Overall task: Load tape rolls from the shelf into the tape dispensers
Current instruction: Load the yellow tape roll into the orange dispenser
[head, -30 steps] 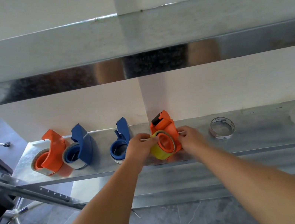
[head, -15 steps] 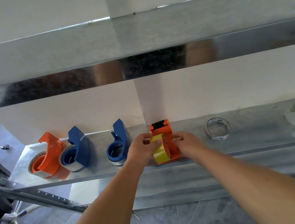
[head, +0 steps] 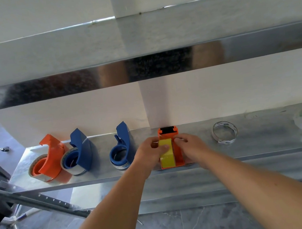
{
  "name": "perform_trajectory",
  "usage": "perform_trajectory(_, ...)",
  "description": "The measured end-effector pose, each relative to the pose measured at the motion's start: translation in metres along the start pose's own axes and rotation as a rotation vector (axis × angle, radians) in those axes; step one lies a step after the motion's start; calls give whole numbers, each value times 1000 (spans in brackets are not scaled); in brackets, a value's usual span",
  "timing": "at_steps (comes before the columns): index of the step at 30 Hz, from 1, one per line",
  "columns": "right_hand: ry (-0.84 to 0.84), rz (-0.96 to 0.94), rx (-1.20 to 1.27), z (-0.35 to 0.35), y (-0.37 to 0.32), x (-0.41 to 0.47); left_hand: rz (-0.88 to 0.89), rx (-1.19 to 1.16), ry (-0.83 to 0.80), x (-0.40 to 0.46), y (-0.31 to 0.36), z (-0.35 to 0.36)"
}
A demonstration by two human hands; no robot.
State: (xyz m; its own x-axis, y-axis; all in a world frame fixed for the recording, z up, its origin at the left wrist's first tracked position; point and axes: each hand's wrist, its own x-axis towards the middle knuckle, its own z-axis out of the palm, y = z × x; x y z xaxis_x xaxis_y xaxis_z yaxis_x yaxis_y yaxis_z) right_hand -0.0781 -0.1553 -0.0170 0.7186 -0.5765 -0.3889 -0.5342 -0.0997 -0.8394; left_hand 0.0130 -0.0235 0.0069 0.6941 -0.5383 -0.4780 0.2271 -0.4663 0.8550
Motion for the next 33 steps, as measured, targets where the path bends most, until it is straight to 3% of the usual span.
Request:
perform_trajectory(21,43,-145,-324,-9,-32,11,85,12,-134,-2,-6,-5)
perform_trajectory(33,266,-130,-490,-4,-36,5,78,41,-223,-7,-2,-10)
